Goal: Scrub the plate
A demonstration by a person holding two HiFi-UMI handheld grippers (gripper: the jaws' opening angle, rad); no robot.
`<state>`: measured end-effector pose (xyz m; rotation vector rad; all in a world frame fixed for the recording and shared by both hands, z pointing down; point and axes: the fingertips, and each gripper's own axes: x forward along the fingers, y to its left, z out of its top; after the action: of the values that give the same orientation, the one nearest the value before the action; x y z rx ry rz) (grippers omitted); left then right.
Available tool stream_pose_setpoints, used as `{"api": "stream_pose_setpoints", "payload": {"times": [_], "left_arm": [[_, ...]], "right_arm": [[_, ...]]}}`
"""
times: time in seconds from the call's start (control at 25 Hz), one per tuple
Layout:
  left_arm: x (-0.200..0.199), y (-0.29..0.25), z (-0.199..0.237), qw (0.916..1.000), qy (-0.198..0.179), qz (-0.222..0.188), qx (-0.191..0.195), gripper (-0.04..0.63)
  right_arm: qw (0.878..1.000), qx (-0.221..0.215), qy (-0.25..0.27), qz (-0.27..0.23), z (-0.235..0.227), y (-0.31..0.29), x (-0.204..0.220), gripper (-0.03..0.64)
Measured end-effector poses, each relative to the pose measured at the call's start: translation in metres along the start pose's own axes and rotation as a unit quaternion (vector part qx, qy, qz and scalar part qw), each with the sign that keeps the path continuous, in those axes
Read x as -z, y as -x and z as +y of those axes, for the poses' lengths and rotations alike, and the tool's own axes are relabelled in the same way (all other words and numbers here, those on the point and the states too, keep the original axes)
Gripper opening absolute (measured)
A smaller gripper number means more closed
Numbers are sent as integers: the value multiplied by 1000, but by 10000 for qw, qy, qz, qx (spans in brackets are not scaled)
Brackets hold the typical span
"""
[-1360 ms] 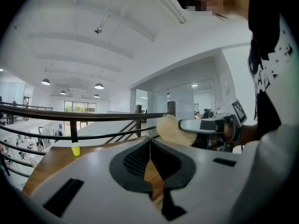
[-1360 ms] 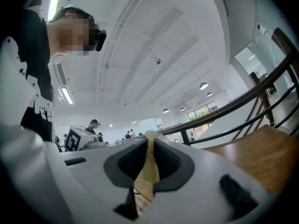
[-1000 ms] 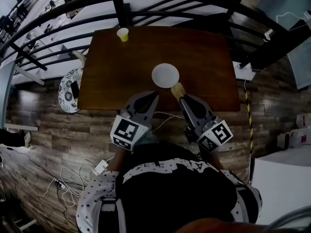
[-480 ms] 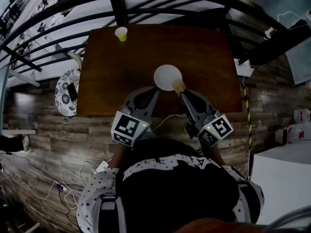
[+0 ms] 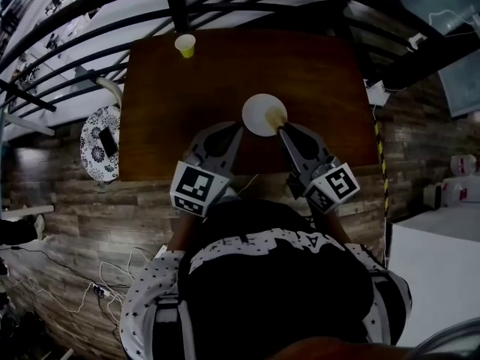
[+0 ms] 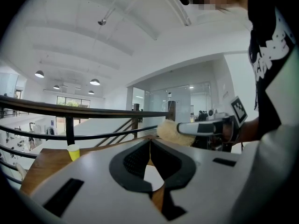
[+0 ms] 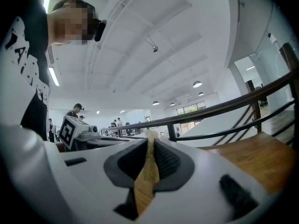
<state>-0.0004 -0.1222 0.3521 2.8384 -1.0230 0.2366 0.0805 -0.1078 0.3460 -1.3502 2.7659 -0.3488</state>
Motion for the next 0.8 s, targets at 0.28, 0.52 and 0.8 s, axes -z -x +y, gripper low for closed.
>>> {"api": "stream_pose_setpoints", "payload": {"times": [0.28,0.52,0.8], "left_arm": [[13,-7,11,9998,136,10,115,14],[18,-24,27,9997,237,76,-58,14],[28,-48,49,9985,304,243,-387,14]], "right_arm": [[9991,386,-40,186,-24,-7,20,49],[9982,314,-169,473,-48,-27,30,49],[9958,3,-198,896,-73,-57,51,49]]}}
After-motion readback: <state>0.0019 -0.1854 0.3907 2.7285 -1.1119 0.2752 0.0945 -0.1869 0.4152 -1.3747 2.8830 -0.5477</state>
